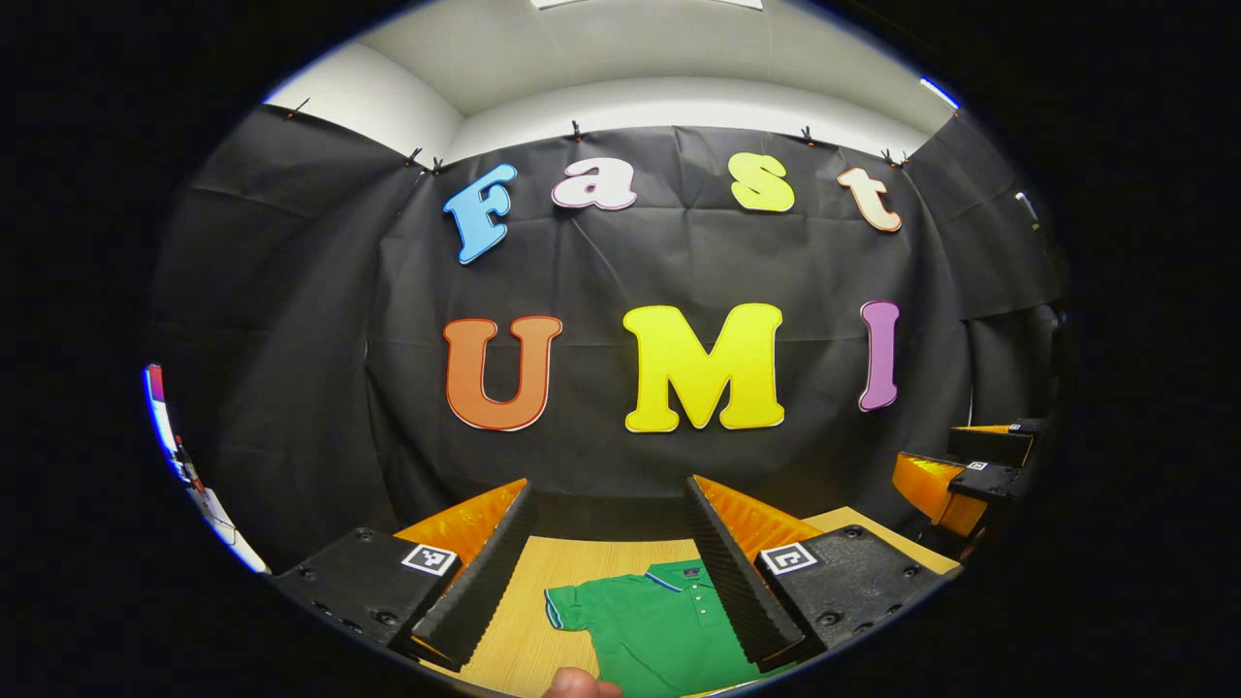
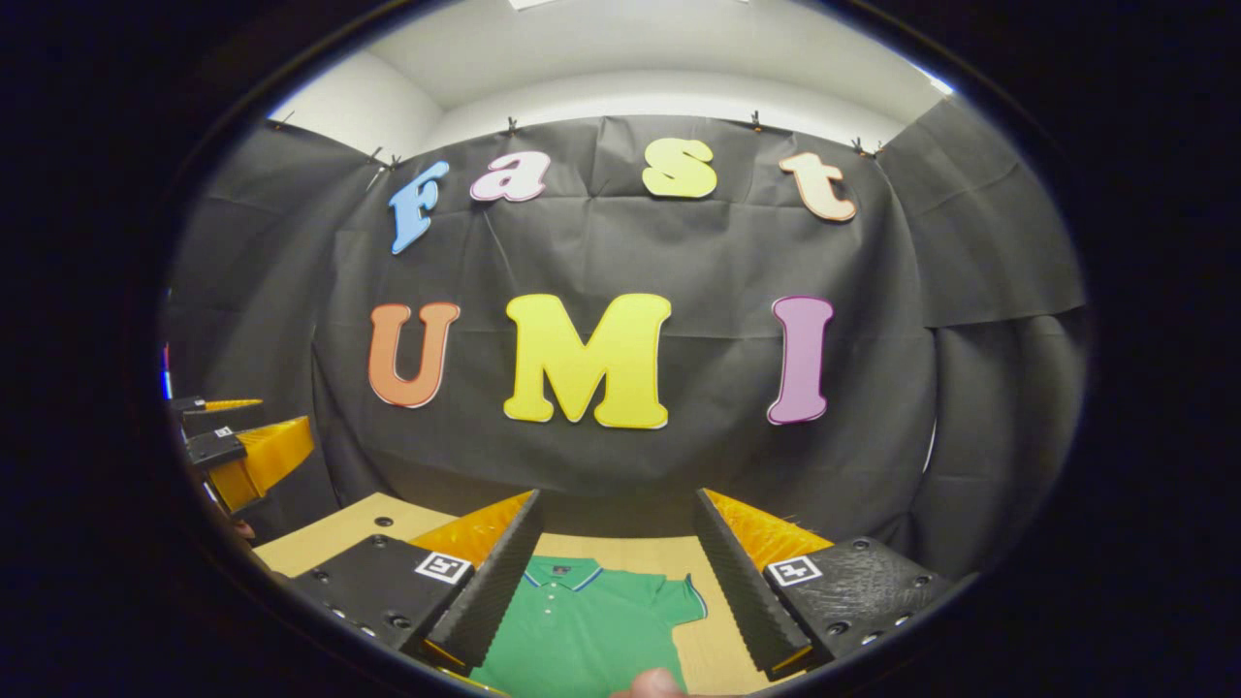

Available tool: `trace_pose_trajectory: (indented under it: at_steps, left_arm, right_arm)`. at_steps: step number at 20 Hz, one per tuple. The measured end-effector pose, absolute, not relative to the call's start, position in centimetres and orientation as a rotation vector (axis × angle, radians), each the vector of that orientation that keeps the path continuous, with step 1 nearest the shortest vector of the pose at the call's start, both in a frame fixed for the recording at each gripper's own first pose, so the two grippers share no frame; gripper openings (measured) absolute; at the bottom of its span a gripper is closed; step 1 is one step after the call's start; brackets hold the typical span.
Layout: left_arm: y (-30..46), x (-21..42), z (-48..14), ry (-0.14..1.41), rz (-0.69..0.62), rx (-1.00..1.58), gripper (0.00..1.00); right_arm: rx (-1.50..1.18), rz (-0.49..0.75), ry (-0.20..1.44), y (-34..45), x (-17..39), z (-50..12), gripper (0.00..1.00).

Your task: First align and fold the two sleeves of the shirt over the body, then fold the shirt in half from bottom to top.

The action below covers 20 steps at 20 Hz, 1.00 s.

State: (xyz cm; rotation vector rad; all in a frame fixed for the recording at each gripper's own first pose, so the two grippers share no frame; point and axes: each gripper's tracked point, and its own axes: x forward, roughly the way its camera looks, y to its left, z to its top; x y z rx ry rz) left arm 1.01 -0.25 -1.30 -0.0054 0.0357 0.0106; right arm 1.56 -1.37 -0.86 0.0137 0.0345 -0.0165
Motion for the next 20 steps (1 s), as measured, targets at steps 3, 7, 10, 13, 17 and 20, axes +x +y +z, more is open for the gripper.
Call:
trace_pose_trajectory:
  at_steps: [3, 7, 10, 13, 17, 20]
  left_arm:
    - [-0.5, 1.1, -1.5, 0.041, 0.008, -0.007, 0.98]
    - [-0.7, 1.4, -1.7, 0.046, 0.009, -0.009, 0.98]
    - [-0.9, 1.9, -2.0, 0.051, 0.009, -0.010, 0.98]
    - [-1.1, 2.1, -2.2, 0.055, 0.013, -0.016, 0.98]
    - [-1.3, 2.6, -3.0, 0.075, 0.024, -0.016, 0.98]
    - [-1.4, 3.0, -3.6, 0.090, 0.031, -0.009, 0.98]
  right_arm:
    - [0.014, -0.018, 0.037, -1.6, 1.8, -1.0, 0.96]
    - [0.015, -0.007, 0.049, -1.8, 2.3, -1.4, 0.95]
    - [0.009, -0.008, 0.063, -2.6, 2.9, -1.8, 0.95]
    - [0.002, -0.004, 0.091, -3.3, 3.9, -2.8, 0.96]
    - [-0.002, 0.021, 0.173, -4.0, 5.7, -6.1, 0.95]
    - [-0.006, 0.029, 0.244, -5.3, 7.6, -9.3, 0.95]
